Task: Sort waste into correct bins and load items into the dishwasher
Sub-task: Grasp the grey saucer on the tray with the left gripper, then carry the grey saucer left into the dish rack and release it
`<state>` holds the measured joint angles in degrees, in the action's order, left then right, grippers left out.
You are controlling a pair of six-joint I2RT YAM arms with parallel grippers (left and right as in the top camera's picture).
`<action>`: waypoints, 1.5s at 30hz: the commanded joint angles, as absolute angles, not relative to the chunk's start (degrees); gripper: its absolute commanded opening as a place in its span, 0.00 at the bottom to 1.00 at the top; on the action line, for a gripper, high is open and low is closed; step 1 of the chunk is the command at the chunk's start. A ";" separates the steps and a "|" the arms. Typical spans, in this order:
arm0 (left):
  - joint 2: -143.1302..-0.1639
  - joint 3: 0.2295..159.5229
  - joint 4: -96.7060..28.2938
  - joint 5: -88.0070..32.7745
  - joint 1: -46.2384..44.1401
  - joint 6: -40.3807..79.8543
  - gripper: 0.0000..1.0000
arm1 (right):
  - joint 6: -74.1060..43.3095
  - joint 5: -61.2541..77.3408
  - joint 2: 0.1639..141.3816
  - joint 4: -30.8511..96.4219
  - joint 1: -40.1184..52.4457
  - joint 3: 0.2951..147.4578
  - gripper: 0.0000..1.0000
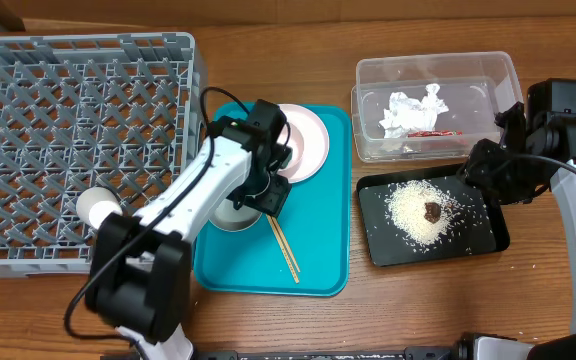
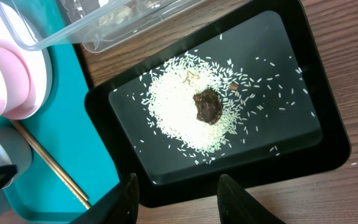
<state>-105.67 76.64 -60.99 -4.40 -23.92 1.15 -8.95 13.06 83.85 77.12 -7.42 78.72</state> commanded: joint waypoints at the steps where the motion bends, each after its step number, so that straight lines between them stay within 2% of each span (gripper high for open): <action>1: -108.79 76.97 -61.19 -3.60 -24.03 1.52 0.57 | -8.47 12.60 83.37 76.88 -7.46 79.46 0.43; 6: -110.74 76.97 -61.06 -3.60 -24.03 1.76 0.39 | -8.47 12.60 83.37 76.88 -7.46 79.46 0.43; 12: -111.83 76.97 -61.12 -3.60 -24.03 1.76 0.31 | -8.47 12.60 83.37 76.88 -7.46 79.46 0.43; 19: -111.85 76.97 -61.49 -3.60 -24.03 1.93 0.09 | -8.47 12.58 83.37 76.88 -7.46 79.46 0.43; 20: -111.85 76.99 -61.65 -3.60 -24.03 1.93 0.04 | -8.47 12.60 83.37 76.90 -7.46 79.46 0.43; 29: -110.72 82.43 -66.94 -3.60 -24.01 3.44 0.04 | -8.47 12.43 83.37 77.32 -7.46 79.46 0.43; 36: -104.09 89.89 -70.32 -2.11 -23.05 3.46 0.04 | -8.47 12.43 83.37 77.34 -7.46 79.46 0.43; 42: -96.64 92.07 -69.91 -1.41 -17.37 3.42 0.04 | -8.47 12.43 83.37 77.32 -7.46 79.46 0.43; 45: -93.62 92.09 -68.60 -5.63 -12.43 0.93 0.04 | -8.47 12.43 83.37 77.32 -7.46 79.46 0.43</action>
<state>-97.43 90.83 -69.30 -2.74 -17.23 2.81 -8.93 13.06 83.85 77.58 -7.42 78.72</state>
